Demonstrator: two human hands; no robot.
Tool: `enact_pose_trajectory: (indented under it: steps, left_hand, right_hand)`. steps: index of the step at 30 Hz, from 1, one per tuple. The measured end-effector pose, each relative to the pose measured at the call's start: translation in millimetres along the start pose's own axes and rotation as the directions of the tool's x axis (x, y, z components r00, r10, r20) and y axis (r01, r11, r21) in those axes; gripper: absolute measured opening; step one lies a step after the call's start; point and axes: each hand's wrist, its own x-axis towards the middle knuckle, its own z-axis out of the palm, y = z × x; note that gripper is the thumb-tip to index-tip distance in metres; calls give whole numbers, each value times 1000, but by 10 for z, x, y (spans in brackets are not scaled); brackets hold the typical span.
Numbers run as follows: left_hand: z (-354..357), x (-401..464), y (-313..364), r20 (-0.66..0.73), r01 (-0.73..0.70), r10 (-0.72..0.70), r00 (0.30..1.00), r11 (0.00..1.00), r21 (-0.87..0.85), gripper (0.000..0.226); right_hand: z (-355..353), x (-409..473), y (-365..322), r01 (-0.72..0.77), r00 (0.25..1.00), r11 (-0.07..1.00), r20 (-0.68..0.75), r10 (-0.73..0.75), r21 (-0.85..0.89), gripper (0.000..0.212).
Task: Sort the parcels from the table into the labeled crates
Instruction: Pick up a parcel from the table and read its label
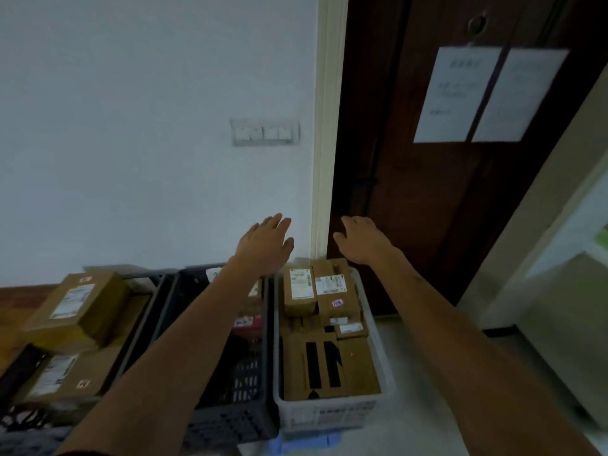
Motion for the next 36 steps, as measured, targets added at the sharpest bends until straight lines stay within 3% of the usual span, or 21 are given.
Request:
enact_pose_trajectory:
  steps: [7, 17, 26, 33, 36]
  left_hand:
    - [-1021, -579, 164, -141, 70, -68, 988, 997, 14, 57]
    - [-1865, -1701, 182, -223, 274, -256, 941, 960, 55, 59]
    - [-2699, -3398, -888, -369, 544, -481, 796, 835, 84, 58]
    - [-3299, -5330, -2084, -452, 781, -668, 591, 614, 114, 54]
    - [-3509, -6176, -2503, -414, 846, -740, 530, 495, 198, 48]
  right_hand:
    - [-823, -542, -463, 119, 984, 990, -128, -128, -71, 57]
    - [-1289, -1235, -1323, 342, 919, 935, -174, -354, -97, 56]
    - [-1148, -1975, -3560, 639, 747, 762, -152, -647, -108, 54]
    - [-695, -2859, -5729, 842, 525, 537, -146, -839, -56, 52]
    - [-465, -3299, -6565, 900, 427, 434, -140, -893, -26, 51]
